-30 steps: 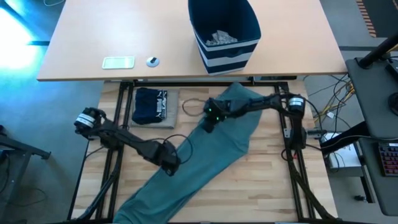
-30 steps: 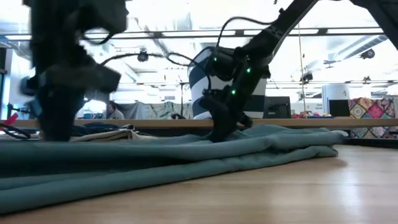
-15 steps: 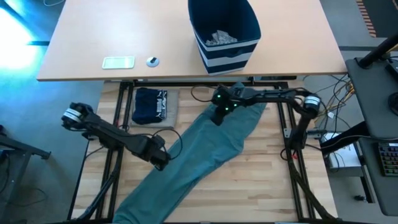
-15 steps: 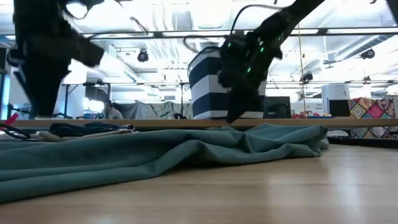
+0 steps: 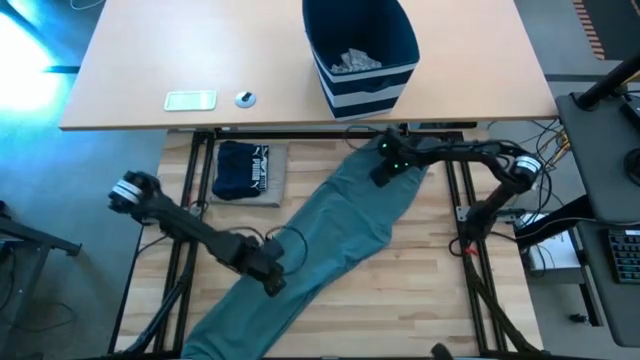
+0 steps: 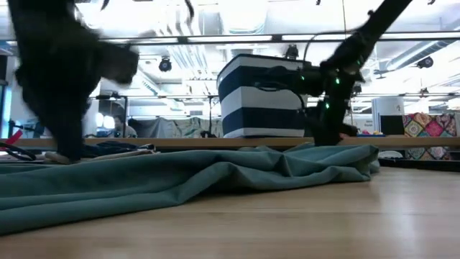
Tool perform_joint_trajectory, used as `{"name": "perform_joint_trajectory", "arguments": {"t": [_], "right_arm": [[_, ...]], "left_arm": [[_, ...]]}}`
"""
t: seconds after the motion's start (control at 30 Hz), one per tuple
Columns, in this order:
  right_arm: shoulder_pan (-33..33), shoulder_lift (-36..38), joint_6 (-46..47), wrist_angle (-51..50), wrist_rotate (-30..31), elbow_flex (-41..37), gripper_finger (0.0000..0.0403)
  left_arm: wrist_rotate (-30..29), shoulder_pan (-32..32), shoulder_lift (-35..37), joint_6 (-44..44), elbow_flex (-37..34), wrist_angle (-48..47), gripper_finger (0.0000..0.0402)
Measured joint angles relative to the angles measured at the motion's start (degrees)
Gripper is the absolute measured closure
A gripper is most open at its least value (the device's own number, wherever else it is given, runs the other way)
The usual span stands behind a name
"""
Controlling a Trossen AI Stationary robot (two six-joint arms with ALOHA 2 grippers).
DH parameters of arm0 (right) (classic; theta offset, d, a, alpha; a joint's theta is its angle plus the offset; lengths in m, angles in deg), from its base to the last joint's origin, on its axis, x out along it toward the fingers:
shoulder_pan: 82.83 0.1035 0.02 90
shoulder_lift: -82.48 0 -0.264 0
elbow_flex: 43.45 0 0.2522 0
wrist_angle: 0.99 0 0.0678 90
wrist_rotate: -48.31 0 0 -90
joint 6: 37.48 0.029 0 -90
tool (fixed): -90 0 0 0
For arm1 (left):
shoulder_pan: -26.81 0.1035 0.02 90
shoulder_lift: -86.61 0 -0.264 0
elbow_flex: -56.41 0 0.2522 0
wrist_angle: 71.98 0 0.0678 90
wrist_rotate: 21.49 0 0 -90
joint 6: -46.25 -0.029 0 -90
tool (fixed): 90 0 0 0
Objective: Fold Laundry from Bin
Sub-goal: Fold the gray pants
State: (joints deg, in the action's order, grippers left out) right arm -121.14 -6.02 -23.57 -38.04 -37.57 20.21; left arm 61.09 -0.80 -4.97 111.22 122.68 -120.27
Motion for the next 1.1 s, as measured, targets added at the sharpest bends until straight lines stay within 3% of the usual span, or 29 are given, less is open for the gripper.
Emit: {"name": "perform_joint_trajectory", "arguments": {"t": [0.17,0.27,0.43,0.57,0.73,0.93,1.1], "right_arm": [[-6.09,-2.11,2.81,0.40,3.78,-2.07,0.0390],[-8.83,-1.17,2.21,-2.49,2.66,-2.20,0.0390],[-9.94,3.16,-0.41,-3.13,-7.69,0.16,0.0390],[-10.02,3.97,-1.52,1.26,-8.41,3.15,0.0390],[-11.67,-1.93,-1.85,6.16,-7.38,6.63,0.0390],[-14.33,-11.76,-0.45,7.74,-0.60,10.37,0.0390],[-15.90,-14.22,3.31,8.84,0.44,11.77,0.0390]], "left_arm": [[8.41,-0.98,-7.39,-3.35,0.75,2.30,0.0276],[8.04,-1.01,-8.06,-4.50,2.12,1.78,0.0276],[3.66,2.75,-5.59,-9.85,4.80,-2.07,0.0276],[3.56,6.98,-3.59,-15.99,4.89,-3.76,0.0276],[4.28,9.97,-3.21,-19.16,4.31,-6.56,0.0276],[7.91,9.90,-3.94,-17.13,2.64,-7.00,0.0276],[9.94,9.83,-3.62,-15.19,2.09,-7.58,0.0276]]}}
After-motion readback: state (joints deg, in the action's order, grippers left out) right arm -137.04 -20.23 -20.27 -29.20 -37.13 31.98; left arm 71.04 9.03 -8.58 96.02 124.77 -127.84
